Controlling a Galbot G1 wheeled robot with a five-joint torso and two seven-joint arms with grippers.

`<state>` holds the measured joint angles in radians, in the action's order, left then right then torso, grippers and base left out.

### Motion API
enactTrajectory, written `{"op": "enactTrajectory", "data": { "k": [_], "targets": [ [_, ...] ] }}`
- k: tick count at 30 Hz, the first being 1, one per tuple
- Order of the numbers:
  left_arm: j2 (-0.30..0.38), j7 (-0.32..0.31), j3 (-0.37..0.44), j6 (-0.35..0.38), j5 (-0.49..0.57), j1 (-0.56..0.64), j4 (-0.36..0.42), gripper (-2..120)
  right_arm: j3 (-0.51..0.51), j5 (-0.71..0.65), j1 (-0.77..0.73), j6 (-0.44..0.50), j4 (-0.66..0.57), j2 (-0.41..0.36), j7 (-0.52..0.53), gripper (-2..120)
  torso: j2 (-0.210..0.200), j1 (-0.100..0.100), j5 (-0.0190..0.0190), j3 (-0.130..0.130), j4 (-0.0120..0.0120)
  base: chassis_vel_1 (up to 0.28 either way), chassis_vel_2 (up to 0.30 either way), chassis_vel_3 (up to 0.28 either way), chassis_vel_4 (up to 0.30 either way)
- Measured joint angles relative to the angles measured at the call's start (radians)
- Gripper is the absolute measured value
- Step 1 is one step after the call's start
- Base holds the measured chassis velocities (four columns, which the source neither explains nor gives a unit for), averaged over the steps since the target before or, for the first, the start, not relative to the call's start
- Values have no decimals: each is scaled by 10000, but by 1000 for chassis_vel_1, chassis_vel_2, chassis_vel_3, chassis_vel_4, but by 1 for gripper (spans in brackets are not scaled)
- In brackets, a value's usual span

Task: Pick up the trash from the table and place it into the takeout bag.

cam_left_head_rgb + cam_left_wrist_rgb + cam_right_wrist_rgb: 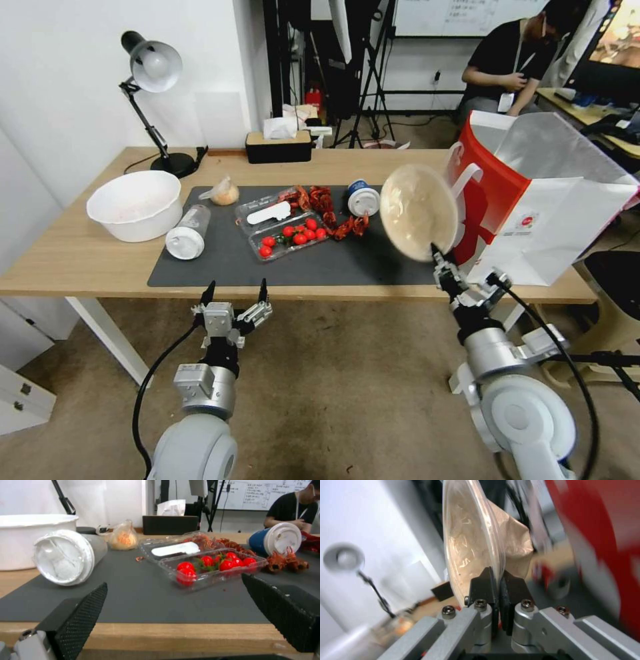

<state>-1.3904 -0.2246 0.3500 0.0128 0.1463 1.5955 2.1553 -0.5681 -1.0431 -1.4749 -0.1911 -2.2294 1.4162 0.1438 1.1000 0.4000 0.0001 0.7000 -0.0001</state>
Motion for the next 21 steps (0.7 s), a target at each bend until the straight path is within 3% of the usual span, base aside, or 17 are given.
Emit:
{"op": "enactTrajectory", "data": {
  "k": [3, 5, 11, 15, 21],
  "targets": [
    [-72, -6, 26, 2, 0, 47, 21, 100, -94, 1939, -71, 420, -112, -301, -902, 0, 0, 0, 0, 0, 0, 0, 0, 0, 0],
    [-76, -6, 26, 2, 1, 50, 20, 100, -98, 2039, -74, 444, -117, -316, -941, 0, 0, 0, 0, 0, 0, 0, 0, 0, 0],
    [-117, -17, 26, -13, -5, 97, -9, 100, -191, 3989, -87, 968, -250, -635, -1637, 0, 0, 0, 0, 0, 1, 0, 0, 0, 0],
    [-46, -110, -5, -227, 99, 69, -69, 100, -331, 5854, -8, 1897, -537, -1108, -2015, 0, 0, 0, 1, 0, 2, 0, 0, 0, 0],
    [23, -172, -26, -233, 222, -6, -112, 100, -572, 5720, 515, 2416, -832, -1767, -1394, 0, 0, 0, 1, 0, 1, 0, 0, 0, 0]
  ]
}}
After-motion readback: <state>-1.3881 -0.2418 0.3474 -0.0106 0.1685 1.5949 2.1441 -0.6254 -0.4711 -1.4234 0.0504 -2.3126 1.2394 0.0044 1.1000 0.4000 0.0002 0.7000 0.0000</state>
